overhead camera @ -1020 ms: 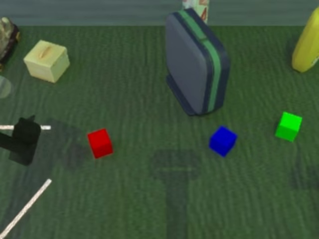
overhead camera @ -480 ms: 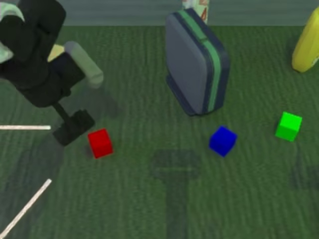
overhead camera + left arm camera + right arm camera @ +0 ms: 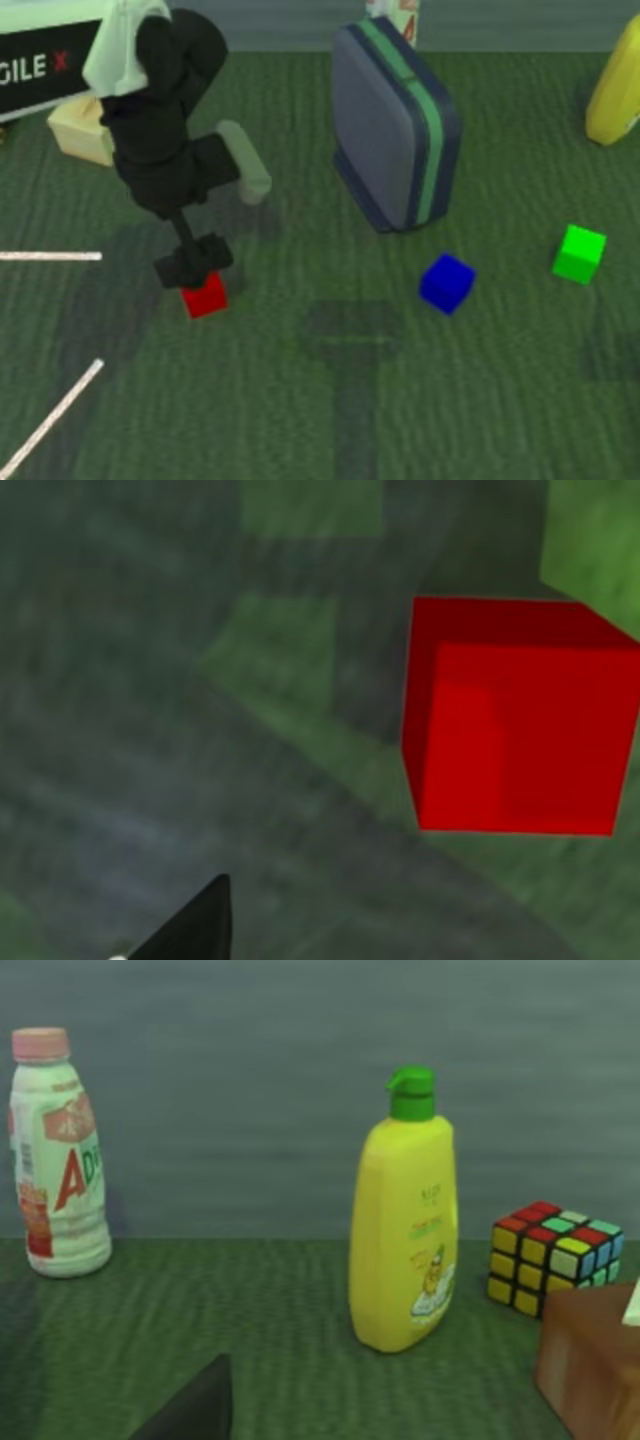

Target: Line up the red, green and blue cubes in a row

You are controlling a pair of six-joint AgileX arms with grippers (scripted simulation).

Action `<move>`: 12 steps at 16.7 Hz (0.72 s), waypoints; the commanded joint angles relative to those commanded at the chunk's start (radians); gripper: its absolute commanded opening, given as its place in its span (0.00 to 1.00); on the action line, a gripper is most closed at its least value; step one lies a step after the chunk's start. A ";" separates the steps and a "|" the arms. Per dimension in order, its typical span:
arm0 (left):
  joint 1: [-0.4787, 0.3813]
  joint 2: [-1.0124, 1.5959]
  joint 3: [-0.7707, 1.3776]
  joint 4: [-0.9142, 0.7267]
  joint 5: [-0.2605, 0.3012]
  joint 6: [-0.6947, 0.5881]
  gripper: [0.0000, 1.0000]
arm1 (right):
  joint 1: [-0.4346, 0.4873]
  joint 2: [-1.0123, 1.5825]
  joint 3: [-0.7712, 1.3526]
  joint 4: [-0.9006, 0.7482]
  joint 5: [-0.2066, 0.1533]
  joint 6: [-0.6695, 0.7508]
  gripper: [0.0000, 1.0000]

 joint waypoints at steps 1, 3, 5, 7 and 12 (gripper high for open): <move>-0.002 0.010 0.008 -0.004 0.000 0.004 1.00 | 0.000 0.000 0.000 0.000 0.000 0.000 1.00; -0.002 0.010 0.008 -0.004 0.000 0.004 1.00 | 0.000 0.000 0.000 0.000 0.000 0.000 1.00; -0.002 0.010 0.008 -0.004 0.000 0.004 1.00 | 0.000 0.000 0.000 0.000 0.000 0.000 1.00; 0.003 0.009 0.003 0.001 0.000 0.003 1.00 | 0.000 0.000 0.000 0.000 0.000 0.000 1.00; 0.000 0.080 -0.077 0.155 0.001 0.006 1.00 | 0.000 0.000 0.000 0.000 0.000 0.000 1.00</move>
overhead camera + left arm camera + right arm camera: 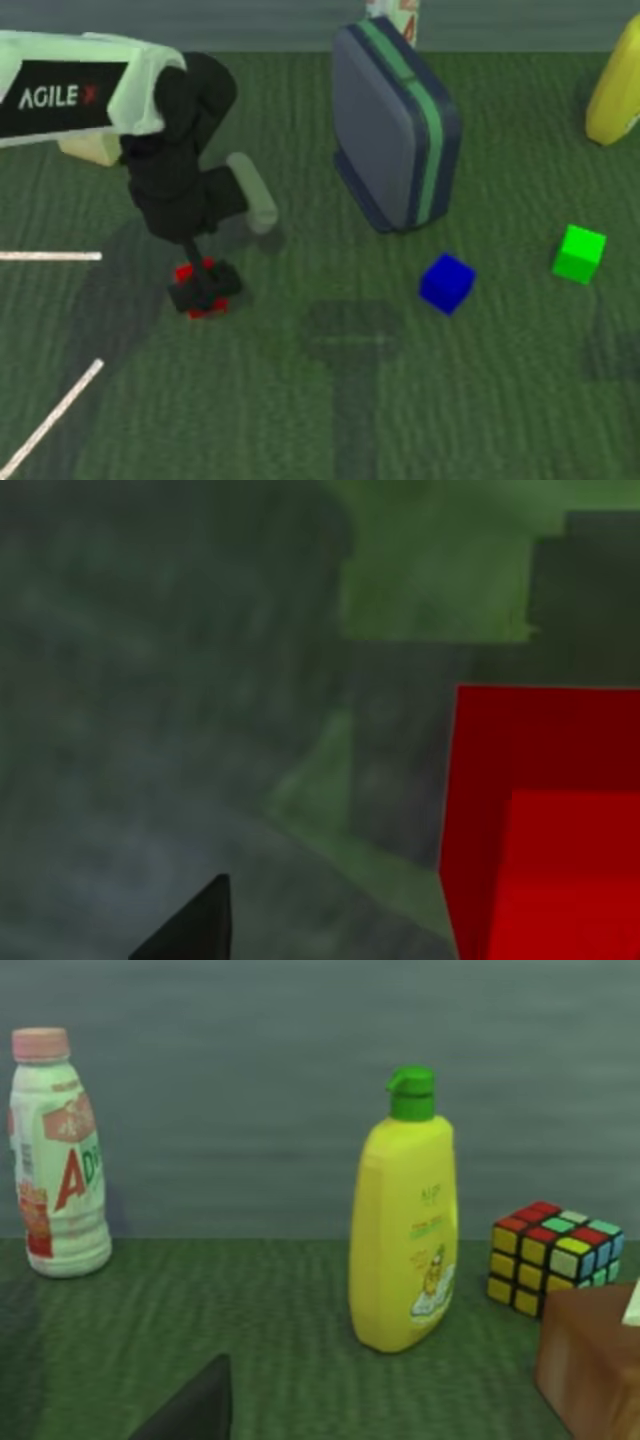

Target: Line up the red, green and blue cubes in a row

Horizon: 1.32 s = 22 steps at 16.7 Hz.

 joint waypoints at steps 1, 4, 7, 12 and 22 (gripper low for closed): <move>0.000 0.019 -0.022 0.045 0.000 0.000 1.00 | 0.000 0.000 0.000 0.000 0.000 0.000 1.00; 0.000 0.066 -0.069 0.134 0.001 0.001 1.00 | 0.000 0.000 0.000 0.000 0.000 0.000 1.00; -0.001 0.073 -0.074 0.143 0.001 0.001 1.00 | 0.000 0.000 0.000 0.000 0.000 0.000 1.00; -0.001 0.073 -0.074 0.143 0.001 0.001 0.70 | 0.000 0.000 0.000 0.000 0.000 0.000 1.00; -0.001 0.073 -0.074 0.143 0.001 0.001 0.00 | 0.000 0.000 0.000 0.000 0.000 0.000 1.00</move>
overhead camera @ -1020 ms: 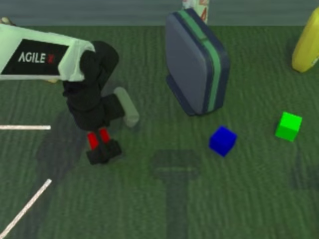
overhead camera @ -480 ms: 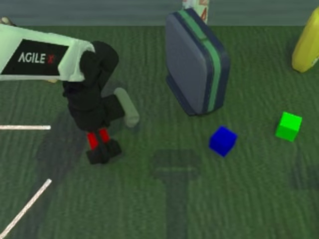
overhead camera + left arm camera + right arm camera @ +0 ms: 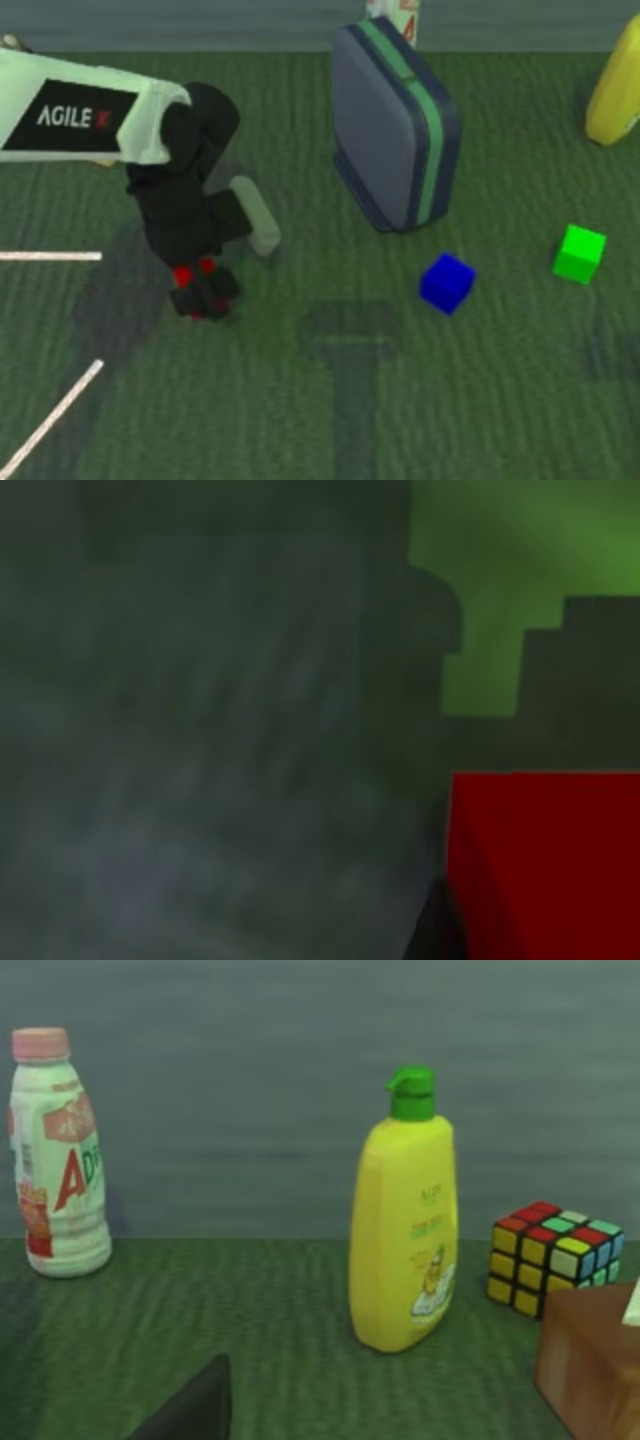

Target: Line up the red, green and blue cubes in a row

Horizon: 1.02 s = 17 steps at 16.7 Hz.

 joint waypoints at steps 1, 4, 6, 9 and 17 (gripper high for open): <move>0.000 0.000 0.000 0.000 0.000 0.000 0.00 | 0.000 0.000 0.000 0.000 0.000 0.000 1.00; 0.000 0.000 0.000 0.000 0.000 0.000 0.00 | 0.000 0.000 0.000 0.000 0.000 0.000 1.00; 0.000 0.000 0.000 0.000 0.000 0.000 0.00 | 0.000 0.000 0.000 0.000 0.000 0.000 1.00; 0.000 -0.042 0.009 -0.033 0.017 -0.014 0.00 | 0.000 0.000 0.000 0.000 0.000 0.000 1.00; 0.018 -0.143 0.133 -0.261 0.016 -0.016 0.00 | 0.000 0.000 0.000 0.000 0.000 0.000 1.00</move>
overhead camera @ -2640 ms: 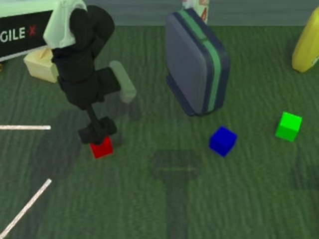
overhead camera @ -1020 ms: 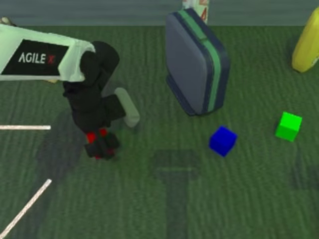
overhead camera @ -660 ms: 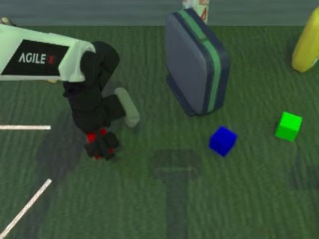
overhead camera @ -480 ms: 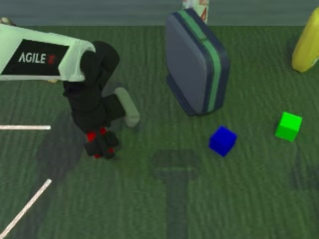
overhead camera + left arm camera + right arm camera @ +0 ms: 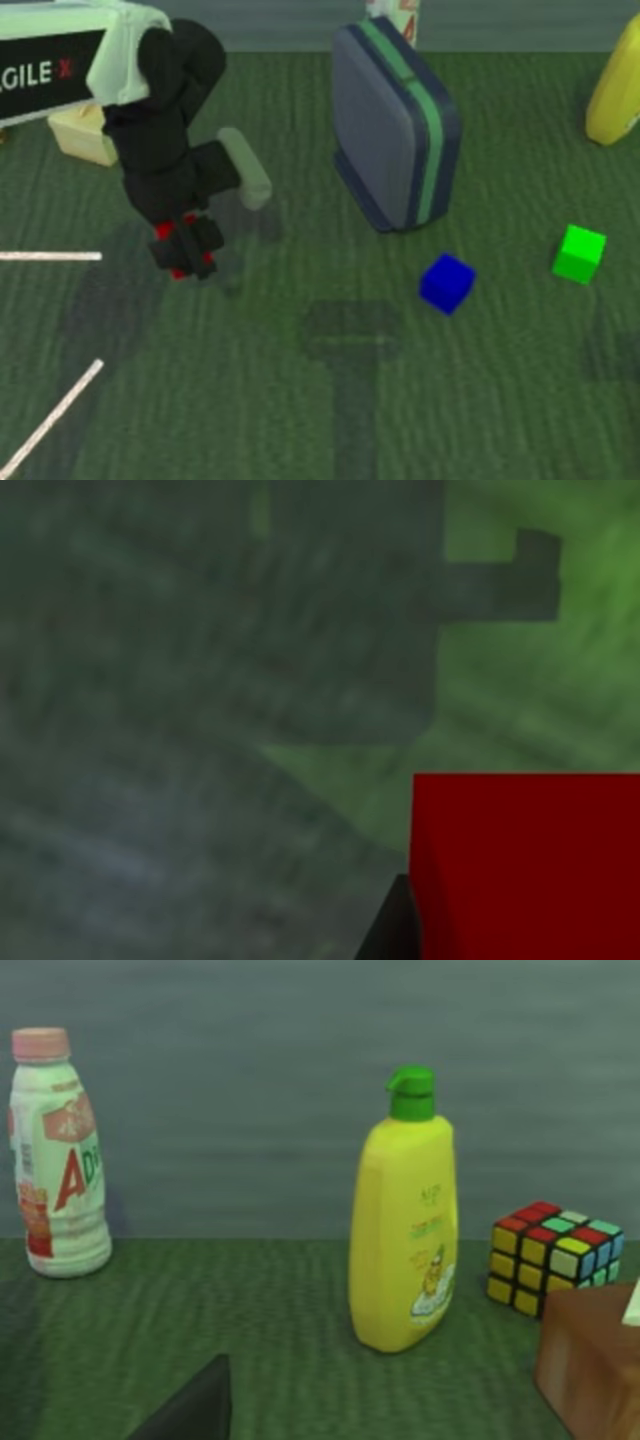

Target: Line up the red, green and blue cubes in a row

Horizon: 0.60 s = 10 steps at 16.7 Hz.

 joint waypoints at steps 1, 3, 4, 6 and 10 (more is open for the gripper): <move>0.001 -0.006 0.005 -0.006 0.000 -0.001 0.00 | 0.000 0.000 0.000 0.000 0.000 0.000 1.00; 0.001 -0.006 0.005 -0.006 0.000 -0.001 0.00 | 0.000 0.000 0.000 0.000 0.000 0.000 1.00; -0.005 -0.002 0.002 -0.004 0.000 0.001 0.00 | 0.000 0.000 0.000 0.000 0.000 0.000 1.00; -0.017 -0.012 -0.006 -0.003 0.000 0.008 0.00 | 0.000 0.000 0.000 0.000 0.000 0.000 1.00; -0.120 -0.084 -0.073 -0.005 -0.001 0.069 0.00 | 0.000 0.000 0.000 0.000 0.000 0.000 1.00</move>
